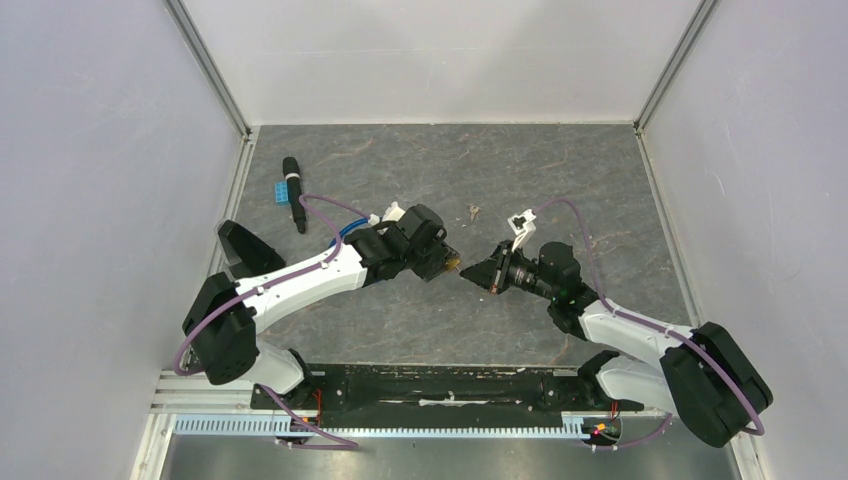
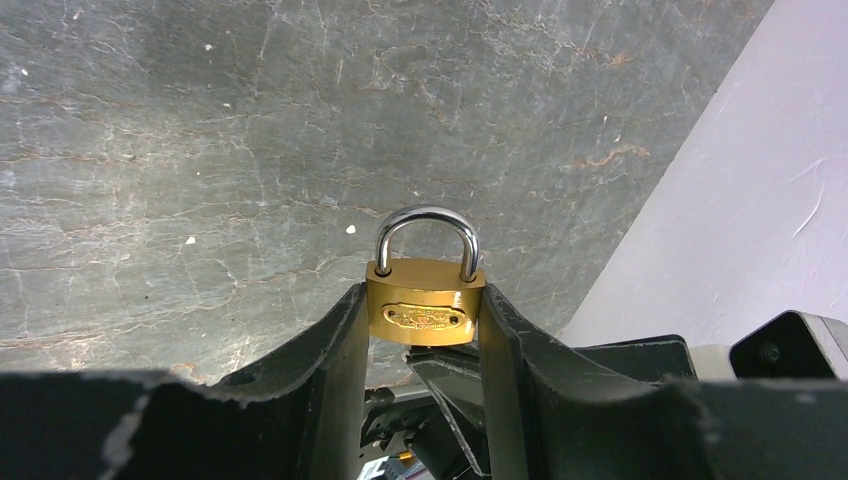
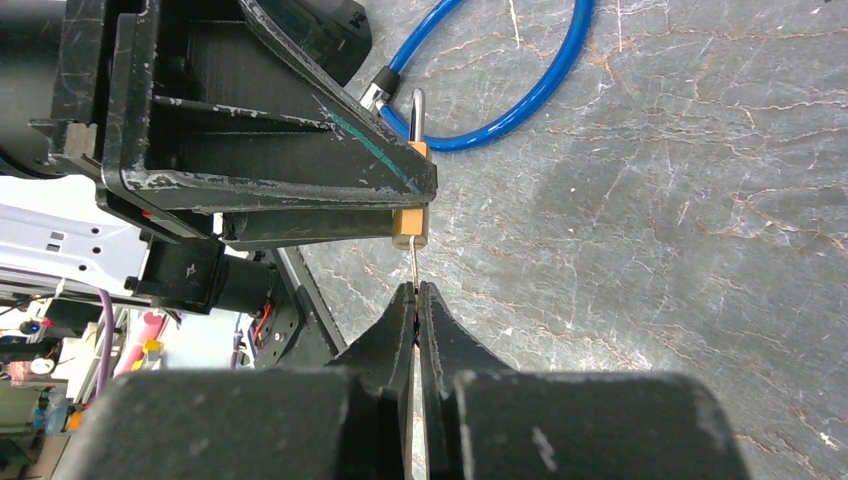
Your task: Unlock with the key
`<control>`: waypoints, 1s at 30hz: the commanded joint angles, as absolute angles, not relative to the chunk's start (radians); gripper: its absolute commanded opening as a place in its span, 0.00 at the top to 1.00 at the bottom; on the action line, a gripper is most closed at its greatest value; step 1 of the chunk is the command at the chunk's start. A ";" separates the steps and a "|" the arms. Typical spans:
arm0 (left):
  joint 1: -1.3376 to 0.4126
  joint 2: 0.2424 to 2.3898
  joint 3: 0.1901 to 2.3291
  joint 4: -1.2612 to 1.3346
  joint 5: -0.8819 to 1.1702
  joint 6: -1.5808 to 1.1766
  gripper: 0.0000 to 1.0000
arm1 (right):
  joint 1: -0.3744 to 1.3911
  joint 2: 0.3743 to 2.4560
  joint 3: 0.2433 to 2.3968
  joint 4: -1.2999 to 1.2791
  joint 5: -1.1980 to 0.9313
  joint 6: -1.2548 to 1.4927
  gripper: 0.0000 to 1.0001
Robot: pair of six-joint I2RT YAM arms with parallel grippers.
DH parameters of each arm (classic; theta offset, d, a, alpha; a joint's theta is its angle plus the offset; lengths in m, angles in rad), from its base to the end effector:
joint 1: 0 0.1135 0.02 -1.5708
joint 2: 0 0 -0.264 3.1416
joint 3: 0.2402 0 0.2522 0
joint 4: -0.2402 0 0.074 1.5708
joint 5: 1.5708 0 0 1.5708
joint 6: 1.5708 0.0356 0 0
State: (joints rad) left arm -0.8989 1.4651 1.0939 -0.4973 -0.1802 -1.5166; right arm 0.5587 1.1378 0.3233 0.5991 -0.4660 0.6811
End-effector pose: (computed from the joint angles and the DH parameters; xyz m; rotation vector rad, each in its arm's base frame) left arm 0.1996 -0.2407 0.2599 -0.8767 2.4633 -0.8111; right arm 0.1817 0.1325 0.1935 -0.2492 1.9435 1.2717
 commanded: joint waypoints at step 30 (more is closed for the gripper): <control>-0.948 1.439 1.099 -0.448 -0.204 -1.474 0.98 | 0.523 1.108 0.255 0.860 -0.409 0.836 1.00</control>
